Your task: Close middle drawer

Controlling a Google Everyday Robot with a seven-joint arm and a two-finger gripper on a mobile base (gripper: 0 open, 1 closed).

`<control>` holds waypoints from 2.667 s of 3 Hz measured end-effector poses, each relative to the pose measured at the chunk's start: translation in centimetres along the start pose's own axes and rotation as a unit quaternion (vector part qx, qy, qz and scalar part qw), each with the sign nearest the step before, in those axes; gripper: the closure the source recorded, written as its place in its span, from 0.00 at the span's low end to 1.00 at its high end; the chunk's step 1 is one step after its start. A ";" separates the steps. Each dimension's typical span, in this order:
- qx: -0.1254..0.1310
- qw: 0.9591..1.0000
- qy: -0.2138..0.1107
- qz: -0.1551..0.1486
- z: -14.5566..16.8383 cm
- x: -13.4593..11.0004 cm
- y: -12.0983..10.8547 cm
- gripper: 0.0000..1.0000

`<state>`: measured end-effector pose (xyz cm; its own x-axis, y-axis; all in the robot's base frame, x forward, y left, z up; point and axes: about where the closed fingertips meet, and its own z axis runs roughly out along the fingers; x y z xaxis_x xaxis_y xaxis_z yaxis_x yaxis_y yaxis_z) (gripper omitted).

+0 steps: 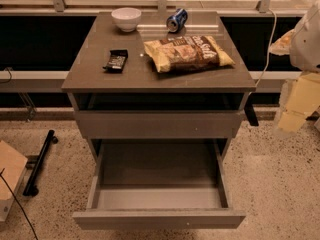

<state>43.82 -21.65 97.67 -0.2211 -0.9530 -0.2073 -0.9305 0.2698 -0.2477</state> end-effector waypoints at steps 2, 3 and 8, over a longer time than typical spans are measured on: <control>0.005 1.000 -0.001 0.000 -0.2 -0.1 -0.1 0.15; 0.004 1.000 -0.010 -0.015 0.7 -0.7 1.1 0.40; -0.088 0.994 -0.051 -0.047 12.1 -1.1 7.7 1.00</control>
Offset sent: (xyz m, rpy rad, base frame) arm 0.0000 0.0000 0.0000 0.0000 0.0000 0.0000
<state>40.42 -16.85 84.55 -0.1094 -0.9515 -0.2874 -0.9843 0.1441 -0.1024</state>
